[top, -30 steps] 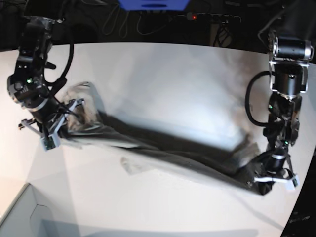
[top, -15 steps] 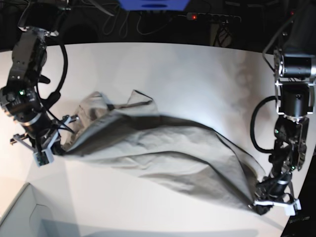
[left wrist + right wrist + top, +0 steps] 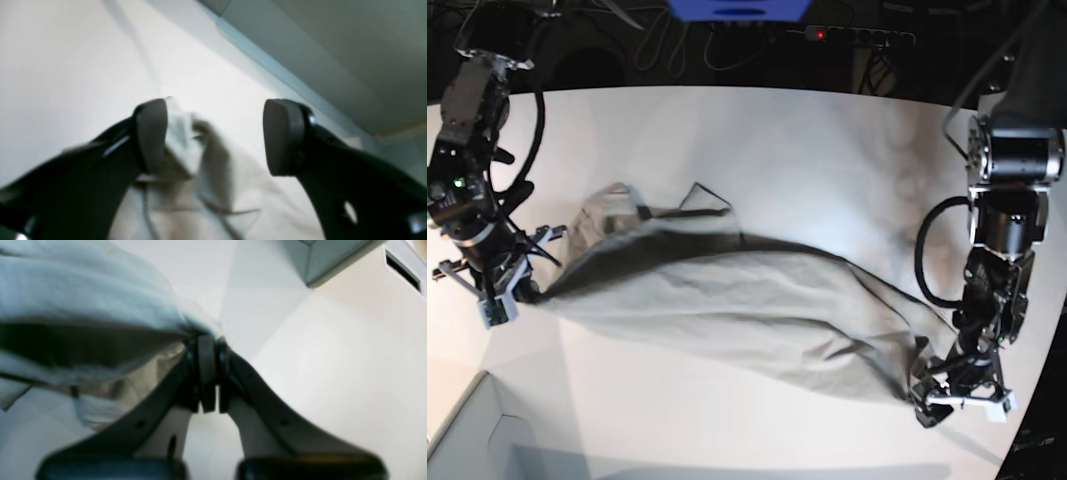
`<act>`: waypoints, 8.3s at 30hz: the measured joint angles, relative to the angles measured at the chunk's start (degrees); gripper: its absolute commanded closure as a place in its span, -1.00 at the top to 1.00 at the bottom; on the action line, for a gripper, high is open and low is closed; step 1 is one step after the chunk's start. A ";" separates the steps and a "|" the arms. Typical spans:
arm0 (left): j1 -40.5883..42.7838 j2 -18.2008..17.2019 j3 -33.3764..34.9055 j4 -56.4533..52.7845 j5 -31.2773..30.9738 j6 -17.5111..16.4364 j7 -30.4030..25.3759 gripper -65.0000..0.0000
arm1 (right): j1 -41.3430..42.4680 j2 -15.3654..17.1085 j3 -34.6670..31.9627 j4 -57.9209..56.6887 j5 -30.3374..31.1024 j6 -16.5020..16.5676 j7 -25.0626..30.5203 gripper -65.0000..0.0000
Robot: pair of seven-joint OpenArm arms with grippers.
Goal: Layout the t-shirt on the table in an organized manner, then fold the t-shirt properly
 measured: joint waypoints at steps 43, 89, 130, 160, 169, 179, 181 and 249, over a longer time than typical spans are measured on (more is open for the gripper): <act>7.72 6.29 -0.22 -15.10 -0.55 0.33 -13.49 -0.88 | -12.31 -0.39 3.39 6.23 0.13 0.02 0.44 -1.00; 49.24 2.36 -22.93 50.71 -7.08 0.79 1.22 -0.99 | -1.11 -5.33 4.55 0.96 -0.52 6.14 -0.50 -0.01; 49.11 2.21 -21.44 48.13 -6.97 0.76 1.01 -0.99 | -6.91 -17.35 -10.16 -22.01 0.09 6.25 0.74 0.00; 49.11 1.92 -21.53 48.19 -6.97 0.76 0.98 -0.99 | -11.69 -10.51 -10.38 -26.27 -0.33 7.15 20.72 -1.00; 49.75 2.19 -21.42 52.30 -7.13 0.98 1.38 -0.99 | -15.50 -10.38 -10.14 -2.73 0.02 6.69 14.67 -1.00; 47.89 0.20 -21.03 58.51 -6.97 0.70 1.77 -0.99 | -9.81 -10.56 -3.08 9.44 0.20 6.71 7.54 -1.00; 45.81 -0.52 -20.44 58.49 -7.02 0.70 1.38 -0.99 | -8.55 -10.51 -1.25 9.42 -0.11 6.71 6.23 -1.00; 10.19 3.65 -4.61 -1.49 -4.04 0.44 0.87 0.82 | -15.89 -12.52 -4.15 -1.40 -5.92 0.09 6.58 0.14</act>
